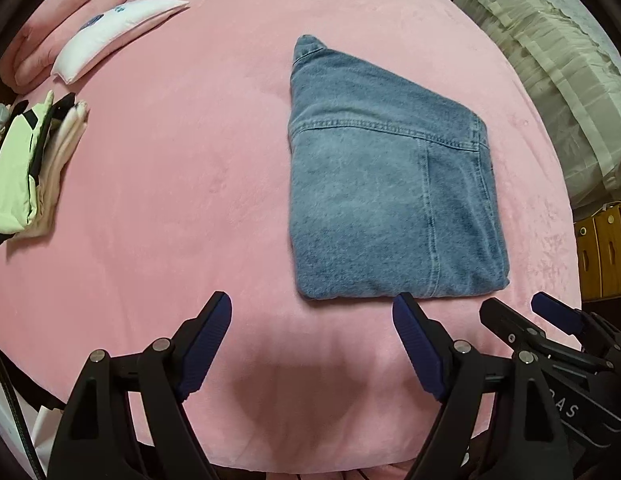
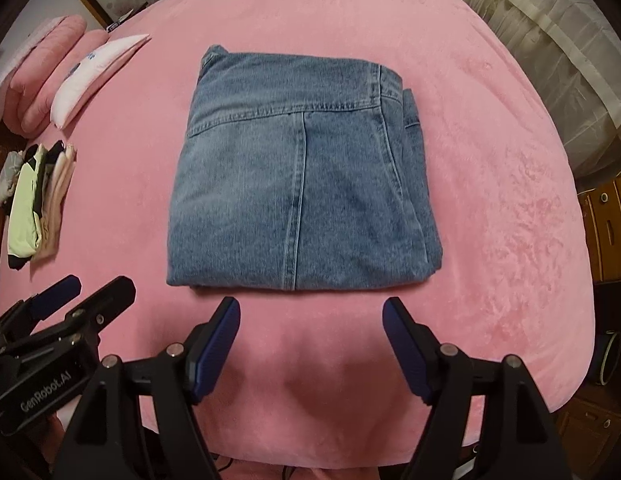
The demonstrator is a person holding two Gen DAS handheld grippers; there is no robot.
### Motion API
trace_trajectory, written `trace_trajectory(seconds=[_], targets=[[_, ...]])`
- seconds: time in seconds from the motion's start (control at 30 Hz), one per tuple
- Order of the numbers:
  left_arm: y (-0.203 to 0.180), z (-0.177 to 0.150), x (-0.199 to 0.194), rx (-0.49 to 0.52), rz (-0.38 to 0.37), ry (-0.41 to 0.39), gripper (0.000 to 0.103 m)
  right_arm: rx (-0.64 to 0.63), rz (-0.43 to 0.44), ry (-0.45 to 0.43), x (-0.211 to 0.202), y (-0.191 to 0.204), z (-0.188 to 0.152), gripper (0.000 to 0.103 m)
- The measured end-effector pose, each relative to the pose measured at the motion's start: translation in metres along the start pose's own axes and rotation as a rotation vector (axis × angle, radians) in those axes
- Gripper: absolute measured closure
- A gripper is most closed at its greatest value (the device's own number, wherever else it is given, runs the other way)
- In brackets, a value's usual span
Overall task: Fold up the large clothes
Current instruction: 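Move both grippers to the bundle edge and grasp it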
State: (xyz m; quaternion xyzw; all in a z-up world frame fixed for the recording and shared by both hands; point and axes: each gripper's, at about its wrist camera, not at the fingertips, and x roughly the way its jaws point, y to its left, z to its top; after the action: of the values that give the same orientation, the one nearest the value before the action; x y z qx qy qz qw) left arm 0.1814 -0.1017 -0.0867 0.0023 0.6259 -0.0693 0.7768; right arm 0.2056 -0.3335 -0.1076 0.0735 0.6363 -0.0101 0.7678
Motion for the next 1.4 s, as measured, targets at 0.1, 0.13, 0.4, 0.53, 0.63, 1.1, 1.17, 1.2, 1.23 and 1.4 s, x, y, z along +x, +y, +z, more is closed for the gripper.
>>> trace_trajectory(seconds=[0.1, 0.13, 0.4, 0.53, 0.63, 1.1, 1.17, 1.2, 1.23, 1.4], targets=[[-0.004, 0.001, 0.001, 0.013, 0.000, 0.002, 0.021, 0.011, 0.008, 0.003, 0.000, -0.003, 0.002, 0.029], [-0.005, 0.001, 0.003, 0.019, 0.003, 0.008, 0.021, 0.014, 0.010, 0.006, 0.001, -0.003, 0.003, 0.029], [-0.005, 0.002, 0.034, -0.001, 0.002, 0.082, 0.021, 0.053, 0.022, 0.054, 0.024, -0.015, 0.006, 0.029], [0.000, 0.009, 0.054, -0.017, 0.015, 0.110, 0.021, 0.097, 0.032, 0.095, 0.041, -0.031, 0.009, 0.029], [0.006, 0.020, 0.067, -0.048, 0.017, 0.127, 0.021, 0.163, 0.038, 0.129, 0.054, -0.049, 0.015, 0.029], [0.011, 0.080, 0.127, -0.070, 0.095, 0.117, 0.015, 0.351, 0.225, 0.134, 0.116, -0.135, 0.078, 0.029], [0.013, 0.087, 0.135, -0.087, 0.086, 0.113, 0.014, 0.353, 0.298, 0.135, 0.126, -0.140, 0.085, 0.029], [0.014, 0.090, 0.137, -0.096, 0.079, 0.111, 0.013, 0.358, 0.349, 0.137, 0.132, -0.143, 0.087, 0.028], [0.015, 0.093, 0.140, -0.102, 0.073, 0.109, 0.013, 0.365, 0.386, 0.138, 0.138, -0.146, 0.090, 0.025], [0.014, 0.109, 0.149, -0.105, 0.064, 0.089, 0.009, 0.394, 0.578, 0.123, 0.160, -0.165, 0.101, 0.024]])
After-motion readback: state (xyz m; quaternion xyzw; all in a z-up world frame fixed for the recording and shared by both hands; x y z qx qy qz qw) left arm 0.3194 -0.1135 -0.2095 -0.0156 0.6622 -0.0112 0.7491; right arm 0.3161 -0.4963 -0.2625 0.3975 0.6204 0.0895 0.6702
